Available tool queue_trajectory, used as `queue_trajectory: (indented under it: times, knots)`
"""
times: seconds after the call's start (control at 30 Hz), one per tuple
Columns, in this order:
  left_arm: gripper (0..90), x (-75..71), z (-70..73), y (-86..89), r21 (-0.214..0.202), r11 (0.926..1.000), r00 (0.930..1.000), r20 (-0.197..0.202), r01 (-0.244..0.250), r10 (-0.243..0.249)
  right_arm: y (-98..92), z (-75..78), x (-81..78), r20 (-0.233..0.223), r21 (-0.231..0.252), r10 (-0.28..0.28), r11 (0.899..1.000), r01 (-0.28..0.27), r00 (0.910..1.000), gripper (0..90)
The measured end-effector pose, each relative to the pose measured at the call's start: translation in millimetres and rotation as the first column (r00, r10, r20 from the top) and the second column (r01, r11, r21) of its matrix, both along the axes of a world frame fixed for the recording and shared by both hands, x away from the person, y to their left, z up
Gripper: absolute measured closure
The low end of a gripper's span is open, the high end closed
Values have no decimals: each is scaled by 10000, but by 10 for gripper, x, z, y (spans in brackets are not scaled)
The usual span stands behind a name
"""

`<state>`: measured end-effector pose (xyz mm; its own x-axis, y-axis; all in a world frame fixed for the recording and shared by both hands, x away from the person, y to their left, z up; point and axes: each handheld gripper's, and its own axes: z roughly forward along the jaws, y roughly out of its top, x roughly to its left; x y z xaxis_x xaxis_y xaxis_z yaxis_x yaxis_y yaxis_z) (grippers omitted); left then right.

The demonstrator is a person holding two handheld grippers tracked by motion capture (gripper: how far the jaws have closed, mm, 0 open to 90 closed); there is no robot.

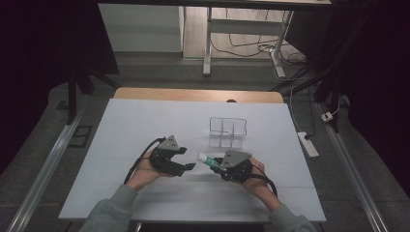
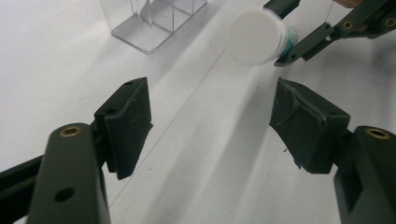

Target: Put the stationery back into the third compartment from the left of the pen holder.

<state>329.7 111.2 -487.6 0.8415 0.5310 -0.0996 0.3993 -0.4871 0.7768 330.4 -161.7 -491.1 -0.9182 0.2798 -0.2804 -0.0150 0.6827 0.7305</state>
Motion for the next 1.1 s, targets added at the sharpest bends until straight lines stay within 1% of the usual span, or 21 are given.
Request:
queue_trajectory:
  times: [0.07, 0.1, 0.2, 0.23, 0.33, 0.37, 0.47, 0.6, 0.73, 0.93, 1.0, 1.07, 1.1]
  knots:
    - [286, -2, -6, 5, -127, 9999, 10000, -55, 20, -21, -25, 5, 14, -91, 191, -108, 9998, 110, 9999, 656]
    - [286, -4, -8, 4, -165, 9999, 10000, -66, 21, -22, -25, 5, 14, -91, 191, -108, 9998, 110, 9999, 656]
    - [282, -12, -4, 4, -354, 9994, 10000, -8, -35, 35, -31, -2, 22, -250, 476, -196, 9987, 207, 9995, 656]
    - [282, -13, 2, 9, -460, 9989, 10000, -1, -44, 44, -33, 5, 22, -361, 504, -213, 9985, 231, 9991, 656]
    - [281, -5, 14, 32, -833, 9965, 9999, -153, -62, 50, -28, 20, 21, -557, 823, -158, 9964, 204, 9983, 656]
    - [275, -1, 13, 35, -903, 9959, 9998, -210, -80, 61, -28, 27, 21, -644, 1062, -169, 9941, 236, 9978, 656]
    - [270, 11, 4, 38, -1110, 9937, 9992, -378, -171, 130, -29, 26, 21, -676, 1199, -160, 9925, 241, 9976, 656]
    - [270, 17, 3, 13, -1509, 9885, 9978, -658, 21, -122, -23, 12, 21, -733, 1262, -204, 9916, 296, 9971, 655]
    - [280, 24, 6, -37, -1918, 9813, 9965, -784, 135, -291, 0, -11, 19, -675, 1205, -159, 9924, 240, 9976, 655]
    - [295, 38, -23, -110, -1975, 9799, 9951, -884, 268, -450, 21, -15, 7, -670, 1337, -81, 9909, 171, 9977, 655]
    - [312, 42, -30, -130, -2097, 9772, 9945, -907, 331, -531, 29, -19, 4, -662, 1336, -63, 9909, 151, 9978, 655]
    - [334, 43, -31, -149, -2180, 9754, 9949, -848, 344, -540, 37, -26, -1, -647, 1305, -45, 9914, 130, 9979, 655]
    - [355, 44, -31, -155, -2267, 9732, 9946, -852, 383, -590, 42, -30, -4, -618, 1306, -35, 9914, 115, 9981, 655]
